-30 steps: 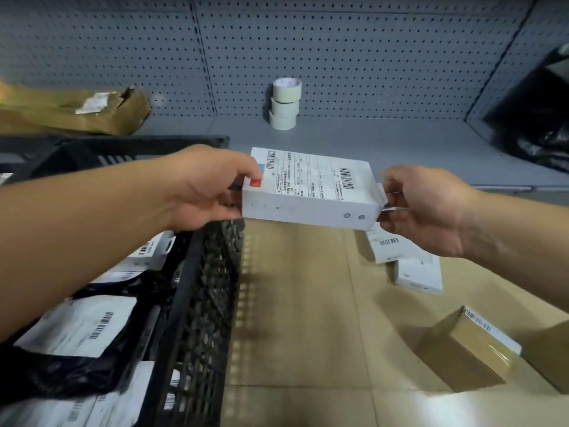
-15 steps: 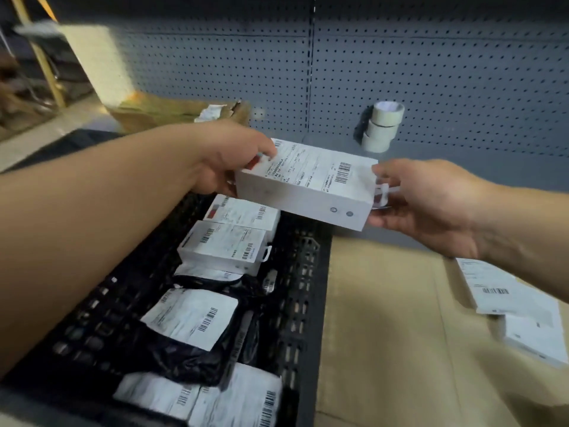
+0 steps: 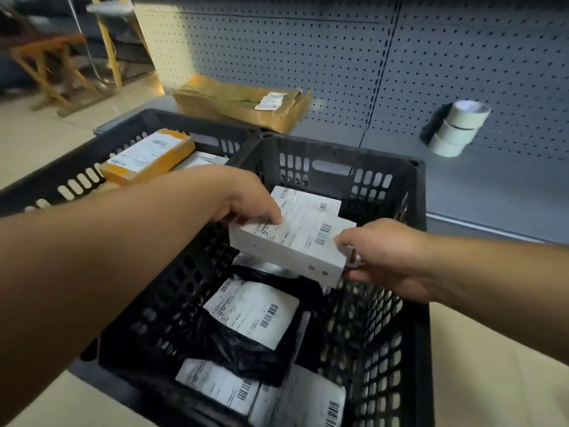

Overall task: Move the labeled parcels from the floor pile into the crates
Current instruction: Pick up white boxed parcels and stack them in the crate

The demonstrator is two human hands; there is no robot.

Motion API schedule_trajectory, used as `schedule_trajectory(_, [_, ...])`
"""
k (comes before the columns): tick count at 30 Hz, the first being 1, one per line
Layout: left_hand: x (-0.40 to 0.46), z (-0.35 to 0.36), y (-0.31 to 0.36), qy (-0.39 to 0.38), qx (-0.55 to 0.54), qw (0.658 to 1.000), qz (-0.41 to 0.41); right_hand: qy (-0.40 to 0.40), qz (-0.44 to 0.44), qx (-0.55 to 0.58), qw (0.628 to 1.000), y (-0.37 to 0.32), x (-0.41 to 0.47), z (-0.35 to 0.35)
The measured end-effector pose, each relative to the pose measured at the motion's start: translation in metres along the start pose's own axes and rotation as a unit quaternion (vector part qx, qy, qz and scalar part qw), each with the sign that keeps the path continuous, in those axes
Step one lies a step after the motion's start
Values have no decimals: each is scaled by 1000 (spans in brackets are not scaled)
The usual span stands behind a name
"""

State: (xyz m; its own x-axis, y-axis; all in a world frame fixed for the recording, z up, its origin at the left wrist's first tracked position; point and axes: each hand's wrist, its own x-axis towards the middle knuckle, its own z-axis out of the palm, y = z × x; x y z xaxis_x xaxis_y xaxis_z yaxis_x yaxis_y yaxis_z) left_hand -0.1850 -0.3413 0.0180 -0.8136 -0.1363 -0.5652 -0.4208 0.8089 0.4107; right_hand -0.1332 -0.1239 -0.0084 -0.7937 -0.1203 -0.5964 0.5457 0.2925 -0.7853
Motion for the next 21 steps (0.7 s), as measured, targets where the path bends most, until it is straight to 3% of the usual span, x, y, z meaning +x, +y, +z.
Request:
schedule_trajectory(6, [9,26,-22,-60,153,986,9,2,29,-106,994,24,23,35])
schedule_trajectory(13, [19,47,-24,-80,350,933,34,-7,58,-189,980,35,43,52])
schedule_trajectory(17, [28,53,-29,-82,405,910,41,-15,60,-196,979,39,53,62])
schedule_trajectory(21, [29,55,-34,-70,394,916,31,-23,71,-205,976,42,63,67])
